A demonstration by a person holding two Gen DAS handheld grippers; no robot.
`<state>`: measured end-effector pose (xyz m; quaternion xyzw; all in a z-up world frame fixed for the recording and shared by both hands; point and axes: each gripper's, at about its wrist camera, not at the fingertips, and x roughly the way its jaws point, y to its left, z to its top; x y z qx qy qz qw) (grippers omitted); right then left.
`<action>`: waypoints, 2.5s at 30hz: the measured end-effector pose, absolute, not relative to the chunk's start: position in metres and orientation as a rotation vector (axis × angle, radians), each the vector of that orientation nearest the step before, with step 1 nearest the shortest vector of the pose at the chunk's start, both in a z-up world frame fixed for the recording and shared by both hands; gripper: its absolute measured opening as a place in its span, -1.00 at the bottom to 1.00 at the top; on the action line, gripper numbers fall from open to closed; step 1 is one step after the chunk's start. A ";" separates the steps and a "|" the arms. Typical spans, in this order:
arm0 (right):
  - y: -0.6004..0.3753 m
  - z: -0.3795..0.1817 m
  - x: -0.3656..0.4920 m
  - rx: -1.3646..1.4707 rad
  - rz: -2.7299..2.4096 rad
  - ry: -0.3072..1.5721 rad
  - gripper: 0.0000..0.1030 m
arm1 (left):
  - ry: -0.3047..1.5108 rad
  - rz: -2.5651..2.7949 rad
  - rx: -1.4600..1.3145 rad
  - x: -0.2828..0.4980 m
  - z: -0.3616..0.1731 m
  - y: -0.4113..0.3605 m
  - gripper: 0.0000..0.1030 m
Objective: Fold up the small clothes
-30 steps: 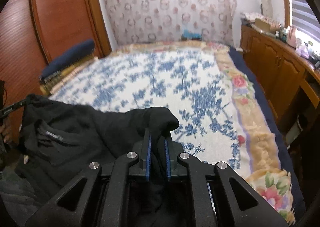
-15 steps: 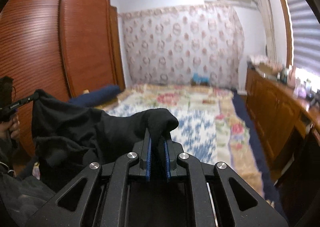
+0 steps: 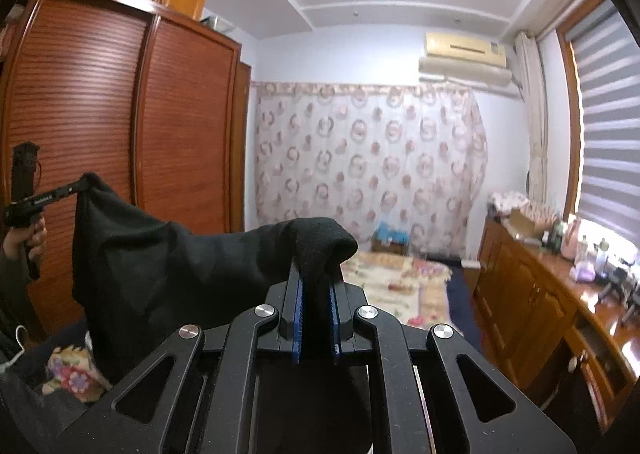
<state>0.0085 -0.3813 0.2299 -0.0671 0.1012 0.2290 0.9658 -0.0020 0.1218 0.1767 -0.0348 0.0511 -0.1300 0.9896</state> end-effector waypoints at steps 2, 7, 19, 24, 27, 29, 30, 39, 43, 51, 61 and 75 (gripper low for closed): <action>-0.380 0.241 0.021 -0.145 0.458 0.193 -0.85 | 0.089 -0.235 -0.039 0.014 0.190 0.120 -0.85; -0.368 0.235 0.112 -0.180 0.381 0.286 -0.85 | 0.176 -0.181 0.029 0.095 0.183 0.113 -0.81; -0.367 0.015 0.317 -0.125 0.173 0.749 -0.59 | 0.608 -0.236 0.110 0.265 0.000 0.074 -0.30; -0.378 -0.010 0.286 -0.143 0.216 0.782 -0.27 | 0.637 -0.260 0.082 0.241 -0.015 0.072 0.17; -0.376 -0.014 0.266 -0.150 0.248 0.797 -0.20 | 0.652 -0.285 0.071 0.227 -0.018 0.068 0.17; -0.375 -0.014 0.256 -0.151 0.264 0.801 -0.20 | 0.659 -0.290 0.072 0.221 -0.020 0.068 0.18; -0.376 -0.017 0.249 -0.143 0.278 0.809 -0.20 | 0.665 -0.293 0.069 0.217 -0.024 0.066 0.18; -0.364 -0.061 0.216 -0.076 0.330 0.890 -0.20 | 0.777 -0.342 0.086 0.195 -0.072 0.035 0.18; -0.355 -0.077 0.209 -0.078 0.337 0.919 -0.20 | 0.820 -0.354 0.112 0.190 -0.089 0.021 0.18; -0.355 -0.092 0.201 -0.087 0.292 0.926 -0.19 | 0.898 -0.337 0.127 0.189 -0.114 0.011 0.21; -0.358 -0.096 0.198 -0.104 0.255 0.909 -0.18 | 0.889 -0.368 0.146 0.185 -0.120 0.005 0.60; -0.359 -0.097 0.199 -0.117 0.252 0.910 -0.15 | 0.893 -0.332 0.128 0.188 -0.123 0.005 0.67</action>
